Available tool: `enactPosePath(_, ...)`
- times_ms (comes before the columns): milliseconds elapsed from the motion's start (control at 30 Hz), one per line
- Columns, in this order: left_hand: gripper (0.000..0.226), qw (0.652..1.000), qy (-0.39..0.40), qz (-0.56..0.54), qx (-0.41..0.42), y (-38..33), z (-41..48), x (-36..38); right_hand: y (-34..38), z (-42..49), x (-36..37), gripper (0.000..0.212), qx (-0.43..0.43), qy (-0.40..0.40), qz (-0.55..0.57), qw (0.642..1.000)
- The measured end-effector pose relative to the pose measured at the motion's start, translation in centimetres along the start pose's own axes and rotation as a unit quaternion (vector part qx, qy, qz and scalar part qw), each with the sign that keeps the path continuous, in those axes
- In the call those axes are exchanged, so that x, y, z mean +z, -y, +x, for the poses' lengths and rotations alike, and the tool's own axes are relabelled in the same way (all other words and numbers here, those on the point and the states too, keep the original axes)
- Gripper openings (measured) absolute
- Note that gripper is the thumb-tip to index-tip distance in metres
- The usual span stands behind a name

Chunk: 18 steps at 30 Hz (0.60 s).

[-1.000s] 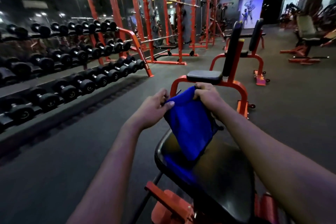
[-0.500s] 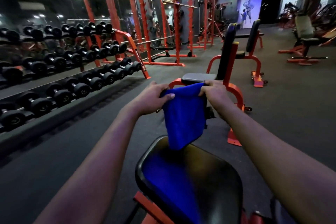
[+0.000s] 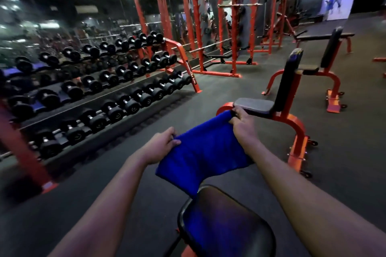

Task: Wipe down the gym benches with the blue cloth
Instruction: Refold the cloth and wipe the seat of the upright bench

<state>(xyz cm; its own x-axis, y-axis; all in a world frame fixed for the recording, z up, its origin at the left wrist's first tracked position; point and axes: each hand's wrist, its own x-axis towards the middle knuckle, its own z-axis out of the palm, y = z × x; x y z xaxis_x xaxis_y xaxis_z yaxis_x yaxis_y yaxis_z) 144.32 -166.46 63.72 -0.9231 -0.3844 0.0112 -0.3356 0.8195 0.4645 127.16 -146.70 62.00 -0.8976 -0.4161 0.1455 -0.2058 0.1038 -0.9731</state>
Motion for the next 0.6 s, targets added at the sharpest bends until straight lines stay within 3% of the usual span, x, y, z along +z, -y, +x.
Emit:
enactPosePath(100, 0.015, 0.999, -0.036, -0.023, -0.022, -2.3, -0.7, -5.4, 4.8, 0.9, -0.5, 0.038, 0.01, 0.007, -0.04, 0.999)
enactPosePath(200, 0.03, 0.998, -0.033, -0.039, -0.022, -4.9, -0.8, -11.4, 10.7, 1.0, -1.3, 0.031, 0.05, 0.005, -0.076, 0.996)
enactPosePath(300, 0.035, 0.999, 0.034, -0.027, -0.01, -6.7, -0.9, -16.9, 15.2, 2.2, -1.6, 0.017, 0.085, 0.028, -0.145, 0.985)
enactPosePath(333, 0.031, 0.998, 0.06, -0.014, 0.0, -7.3, -1.0, -18.7, 16.9, 2.5, -1.2, 0.024, 0.081, 0.05, -0.144, 0.985)
enactPosePath(367, 0.029, 0.997, 0.08, 0.003, 0.016, -7.9, -1.1, -20.1, 18.1, 2.6, -0.5, 0.039, 0.06, 0.099, -0.135, 0.984)
enactPosePath(433, 0.029, 0.995, 0.09, 0.03, 0.043, -8.7, -1.1, -22.6, 20.6, 2.0, 2.1, 0.06, 0.009, 0.278, -0.094, 0.956)
enactPosePath(500, 0.03, 0.993, 0.091, 0.055, 0.044, -8.2, -1.3, -24.9, 22.7, 0.6, 5.7, 0.049, 0.025, 0.429, -0.088, 0.898)
enactPosePath(600, 0.037, 0.99, 0.099, 0.096, -0.016, -5.2, -2.3, -29.0, 23.8, 0.4, 11.1, 0.03, 0.032, 0.492, -0.093, 0.865)
